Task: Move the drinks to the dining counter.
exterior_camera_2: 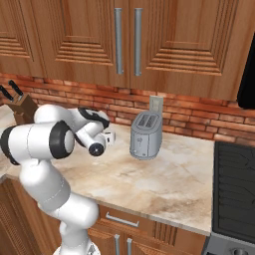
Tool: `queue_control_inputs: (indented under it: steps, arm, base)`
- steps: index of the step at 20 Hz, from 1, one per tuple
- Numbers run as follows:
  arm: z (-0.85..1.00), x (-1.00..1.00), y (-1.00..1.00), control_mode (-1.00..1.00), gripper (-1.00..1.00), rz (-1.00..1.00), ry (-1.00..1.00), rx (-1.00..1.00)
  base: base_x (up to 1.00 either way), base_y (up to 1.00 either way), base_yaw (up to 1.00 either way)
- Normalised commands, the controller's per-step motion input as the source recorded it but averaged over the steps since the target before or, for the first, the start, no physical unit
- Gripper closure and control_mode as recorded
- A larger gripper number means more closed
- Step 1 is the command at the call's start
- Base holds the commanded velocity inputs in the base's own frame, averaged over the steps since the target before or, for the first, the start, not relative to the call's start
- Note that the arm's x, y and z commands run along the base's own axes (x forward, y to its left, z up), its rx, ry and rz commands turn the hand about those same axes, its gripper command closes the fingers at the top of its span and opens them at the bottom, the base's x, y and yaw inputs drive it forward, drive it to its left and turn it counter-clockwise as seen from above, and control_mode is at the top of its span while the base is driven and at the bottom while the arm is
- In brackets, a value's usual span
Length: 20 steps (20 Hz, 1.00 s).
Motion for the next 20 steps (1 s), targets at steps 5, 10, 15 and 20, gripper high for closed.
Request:
queue_control_inputs:
  steps: [5,10,15,20]
  arm:
    - [-0.03,0.01,0.27,-1.00,1.00,0.08,0.01,-0.05]
    - [-0.01,0.00,0.01,-1.00,1.00,0.08,0.00,0.00]
    - [0.20,-0.23,-0.18,-1.00,1.00,0.00,-0.07,0.00]
    - [0.78,-0.84,-0.08,-1.00,1.00,0.00,-0.10,0.00]
  base:
    - [0.00,0.00,0.00]
    - [0.00,0.00,0.00]
    - [0.00,0.00,0.00]
    - [0.00,0.00,0.00]
